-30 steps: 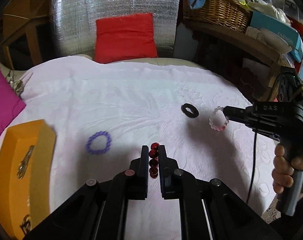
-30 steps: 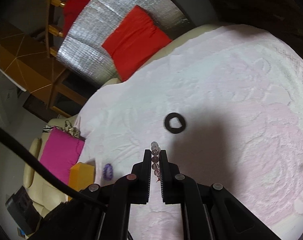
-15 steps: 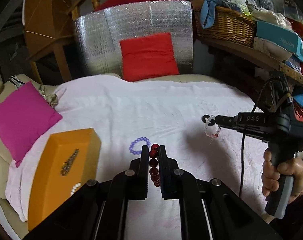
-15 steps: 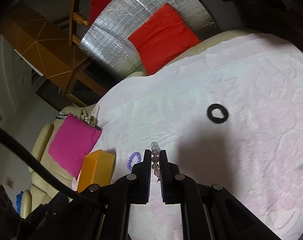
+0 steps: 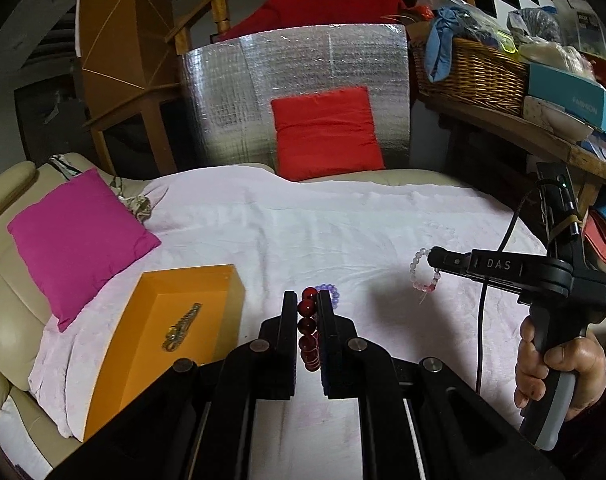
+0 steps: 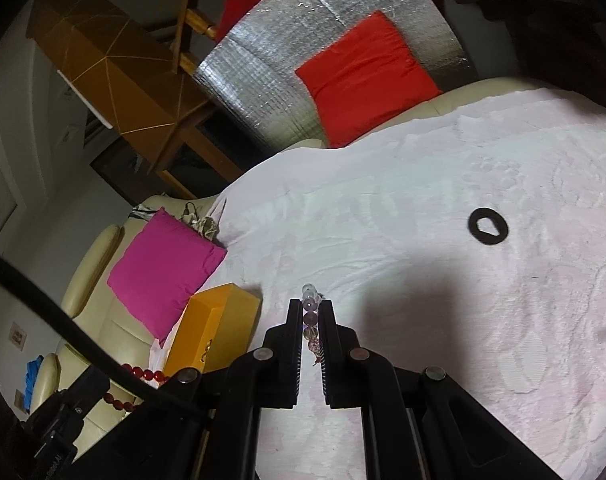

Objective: Organize jewelry
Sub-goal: 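Lift both bracelets and carry them over the orange box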

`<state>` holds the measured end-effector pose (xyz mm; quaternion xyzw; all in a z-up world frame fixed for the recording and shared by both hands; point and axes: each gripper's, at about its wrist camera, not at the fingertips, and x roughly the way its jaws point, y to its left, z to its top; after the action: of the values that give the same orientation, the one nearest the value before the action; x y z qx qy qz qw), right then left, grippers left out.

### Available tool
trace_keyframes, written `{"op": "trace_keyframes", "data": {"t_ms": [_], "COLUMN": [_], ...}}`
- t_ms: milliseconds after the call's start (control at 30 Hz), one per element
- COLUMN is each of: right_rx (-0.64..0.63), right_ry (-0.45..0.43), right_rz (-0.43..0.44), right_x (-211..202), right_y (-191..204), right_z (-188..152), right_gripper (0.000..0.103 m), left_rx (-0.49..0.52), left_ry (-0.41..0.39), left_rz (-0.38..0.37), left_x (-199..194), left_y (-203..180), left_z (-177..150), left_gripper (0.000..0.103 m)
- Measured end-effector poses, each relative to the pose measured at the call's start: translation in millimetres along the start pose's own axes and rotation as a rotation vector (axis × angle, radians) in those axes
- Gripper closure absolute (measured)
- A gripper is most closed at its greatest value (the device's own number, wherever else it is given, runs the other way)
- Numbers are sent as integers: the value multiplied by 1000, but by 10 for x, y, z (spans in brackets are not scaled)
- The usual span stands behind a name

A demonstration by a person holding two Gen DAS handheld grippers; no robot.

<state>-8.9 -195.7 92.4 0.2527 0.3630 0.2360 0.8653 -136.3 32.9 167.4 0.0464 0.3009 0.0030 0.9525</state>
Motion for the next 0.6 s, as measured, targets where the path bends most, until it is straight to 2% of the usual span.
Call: {"op": "trace_keyframes", "data": {"t_ms": [600], "right_rx": [-64], "right_ry": [7], "right_rz": [32], "right_x": [165], "right_y": [385], "right_z": [-155], "right_gripper": [94], "left_rx": [-63], "left_ry": [1], "left_rz": [68], "left_x": [-79], "left_y": [415], "left_z": [-117], "left_gripper": [93]}}
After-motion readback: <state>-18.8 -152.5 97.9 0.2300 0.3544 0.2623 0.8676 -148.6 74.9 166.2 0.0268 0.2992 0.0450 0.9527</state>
